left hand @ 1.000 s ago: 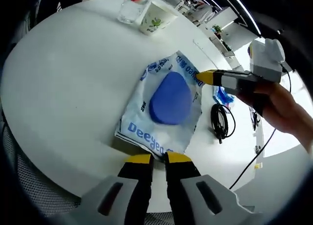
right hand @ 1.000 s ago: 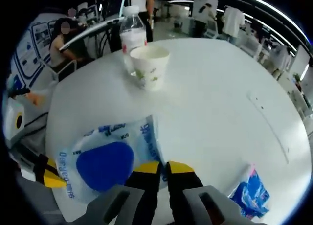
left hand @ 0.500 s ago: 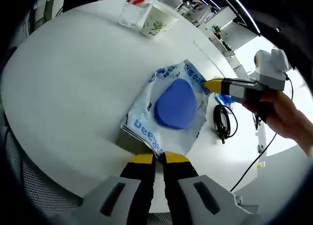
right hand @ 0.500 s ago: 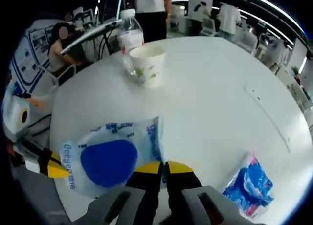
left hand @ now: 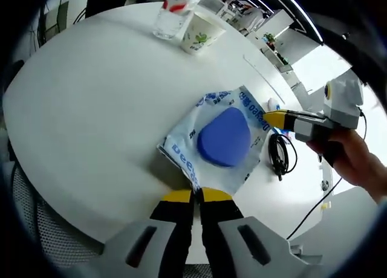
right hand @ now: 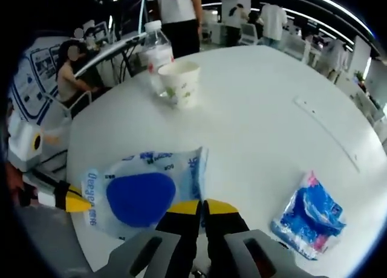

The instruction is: Arrange the tabletop items into an orderly group along one side of the table until the central work area is clear of visible clutter.

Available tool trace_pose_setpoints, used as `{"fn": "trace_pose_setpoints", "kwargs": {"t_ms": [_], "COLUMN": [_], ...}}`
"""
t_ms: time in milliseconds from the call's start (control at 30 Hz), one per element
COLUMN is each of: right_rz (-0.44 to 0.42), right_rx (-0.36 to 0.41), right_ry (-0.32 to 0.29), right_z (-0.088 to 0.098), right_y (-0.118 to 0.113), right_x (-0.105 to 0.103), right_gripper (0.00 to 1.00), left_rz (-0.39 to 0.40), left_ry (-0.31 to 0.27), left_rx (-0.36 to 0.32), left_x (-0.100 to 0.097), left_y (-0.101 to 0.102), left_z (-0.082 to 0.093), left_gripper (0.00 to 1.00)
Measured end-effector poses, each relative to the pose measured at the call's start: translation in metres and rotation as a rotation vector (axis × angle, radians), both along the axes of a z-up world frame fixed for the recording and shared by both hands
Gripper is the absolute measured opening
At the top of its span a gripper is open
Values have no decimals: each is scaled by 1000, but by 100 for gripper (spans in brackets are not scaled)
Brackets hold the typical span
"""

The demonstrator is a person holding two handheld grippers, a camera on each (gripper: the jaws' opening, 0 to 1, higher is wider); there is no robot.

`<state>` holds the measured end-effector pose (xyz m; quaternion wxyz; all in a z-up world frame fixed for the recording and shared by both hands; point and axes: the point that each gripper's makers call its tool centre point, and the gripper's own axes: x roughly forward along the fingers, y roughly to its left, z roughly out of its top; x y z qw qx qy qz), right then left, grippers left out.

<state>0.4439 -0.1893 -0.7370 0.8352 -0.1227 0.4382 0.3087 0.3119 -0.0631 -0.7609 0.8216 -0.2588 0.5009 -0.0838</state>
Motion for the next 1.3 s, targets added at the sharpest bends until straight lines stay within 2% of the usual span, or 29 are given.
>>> {"fn": "trace_pose_setpoints", "kwargs": {"t_ms": [467,1000,1300], "right_rz": [-80,-153,-178], "right_rx": [50,96,122], "right_ry": [15,34,52], "right_z": [0,-1,-3], "right_y": [-5,-9,-4], "right_x": [-22,-49,-68], "right_gripper": [0,0,0], "left_rz": [50,3,-35], "left_ry": [-15,-50,-79], "left_rx": [25,75,116], "left_x": [11,20,35], "left_y": [20,32,44], "left_z": [1,1,3], "left_gripper": [0,0,0]}}
